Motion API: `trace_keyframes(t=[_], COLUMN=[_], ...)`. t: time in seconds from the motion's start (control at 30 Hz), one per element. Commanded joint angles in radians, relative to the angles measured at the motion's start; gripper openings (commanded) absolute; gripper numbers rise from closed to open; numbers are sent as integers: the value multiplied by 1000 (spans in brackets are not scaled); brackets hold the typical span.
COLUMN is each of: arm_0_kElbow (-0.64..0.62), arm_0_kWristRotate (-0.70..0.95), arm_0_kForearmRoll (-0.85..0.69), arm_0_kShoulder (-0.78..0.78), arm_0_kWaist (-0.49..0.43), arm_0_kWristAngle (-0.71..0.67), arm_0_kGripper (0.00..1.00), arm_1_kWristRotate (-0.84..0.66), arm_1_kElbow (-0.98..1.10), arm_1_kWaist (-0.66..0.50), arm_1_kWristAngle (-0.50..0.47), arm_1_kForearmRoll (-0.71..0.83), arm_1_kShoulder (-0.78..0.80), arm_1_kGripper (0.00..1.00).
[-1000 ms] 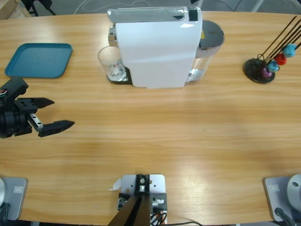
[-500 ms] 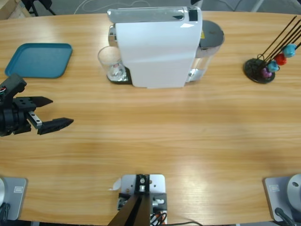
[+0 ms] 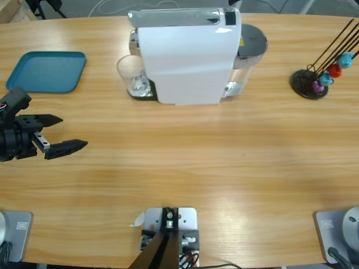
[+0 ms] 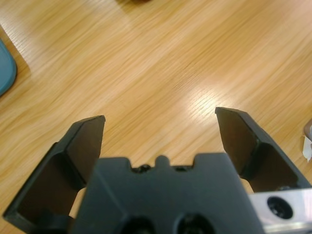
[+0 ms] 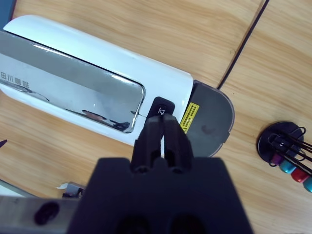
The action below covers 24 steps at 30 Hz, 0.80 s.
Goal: Pour coffee
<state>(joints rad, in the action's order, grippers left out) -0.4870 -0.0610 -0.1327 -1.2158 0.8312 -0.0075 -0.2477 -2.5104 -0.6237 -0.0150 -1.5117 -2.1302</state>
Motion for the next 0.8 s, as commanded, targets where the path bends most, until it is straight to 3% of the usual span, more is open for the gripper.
trace_keyframes(t=[0.03,0.8], arm_0_kElbow=[-1,-1], arm_0_kWristRotate=[-6,-5], arm_0_kForearmRoll=[8,15], arm_0_kShoulder=[-31,-44], arm_0_kWaist=[-6,-6], arm_0_kWristAngle=[-9,-9], arm_0_kGripper=[1000,1000], arm_1_kWristRotate=[13,25], arm_1_kElbow=[19,23], arm_1_kWaist=[13,15], arm_1_kWristAngle=[12,13], arm_1_kForearmRoll=[-83,-79], arm_1_kShoulder=[-66,-88], arm_1_kGripper=[0,0])
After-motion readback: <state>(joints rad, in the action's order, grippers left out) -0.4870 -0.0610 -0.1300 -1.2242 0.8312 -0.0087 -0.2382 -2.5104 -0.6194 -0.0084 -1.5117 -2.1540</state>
